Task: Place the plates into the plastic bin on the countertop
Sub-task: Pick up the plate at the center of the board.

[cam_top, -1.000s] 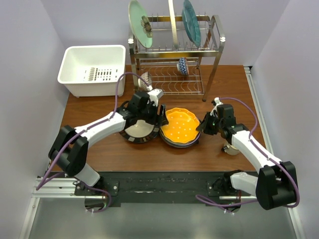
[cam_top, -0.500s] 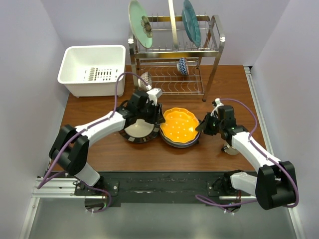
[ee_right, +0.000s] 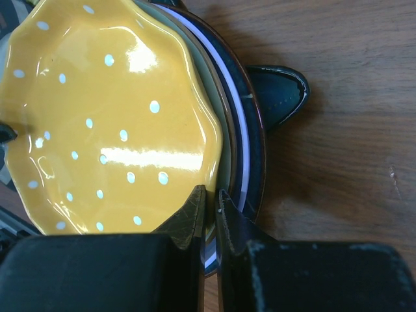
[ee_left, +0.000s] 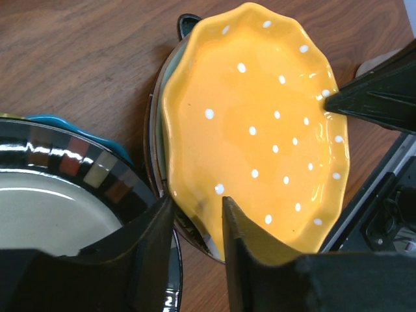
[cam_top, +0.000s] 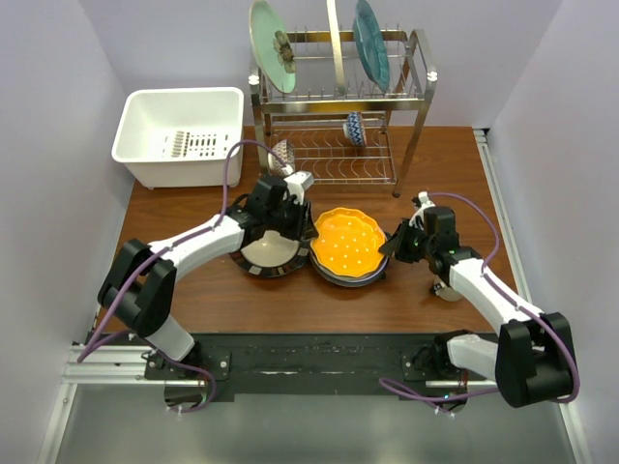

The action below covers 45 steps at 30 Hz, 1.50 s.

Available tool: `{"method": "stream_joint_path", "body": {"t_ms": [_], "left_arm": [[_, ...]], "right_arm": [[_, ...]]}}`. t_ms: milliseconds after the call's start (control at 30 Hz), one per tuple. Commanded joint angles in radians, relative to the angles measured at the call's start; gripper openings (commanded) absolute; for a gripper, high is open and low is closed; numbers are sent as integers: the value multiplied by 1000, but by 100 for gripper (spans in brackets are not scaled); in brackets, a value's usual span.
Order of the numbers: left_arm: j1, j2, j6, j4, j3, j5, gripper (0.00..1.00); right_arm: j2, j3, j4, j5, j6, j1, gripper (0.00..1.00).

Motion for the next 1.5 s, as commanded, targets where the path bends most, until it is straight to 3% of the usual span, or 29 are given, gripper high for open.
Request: {"method": "stream_joint_path", "body": {"t_ms": [0, 400, 700, 933, 1200, 1467], "left_arm": [[-41, -29, -25, 113, 11, 182, 43], [-128, 103, 12, 71, 98, 158, 47], [-142, 126, 12, 80, 110, 153, 52], [-142, 88, -32, 169, 60, 175, 39], [-139, -25, -43, 186, 28, 87, 39], [-141, -87, -54, 195, 18, 104, 39]], "right_arm": [[-24, -8, 124, -142, 38, 25, 0], [-75, -11, 138, -180, 6, 25, 0], [-89, -39, 248, -258, 13, 28, 0], [-64, -62, 300, -280, 10, 32, 0], [-58, -93, 337, -285, 9, 35, 0], [-57, -90, 389, -308, 42, 45, 0]]}}
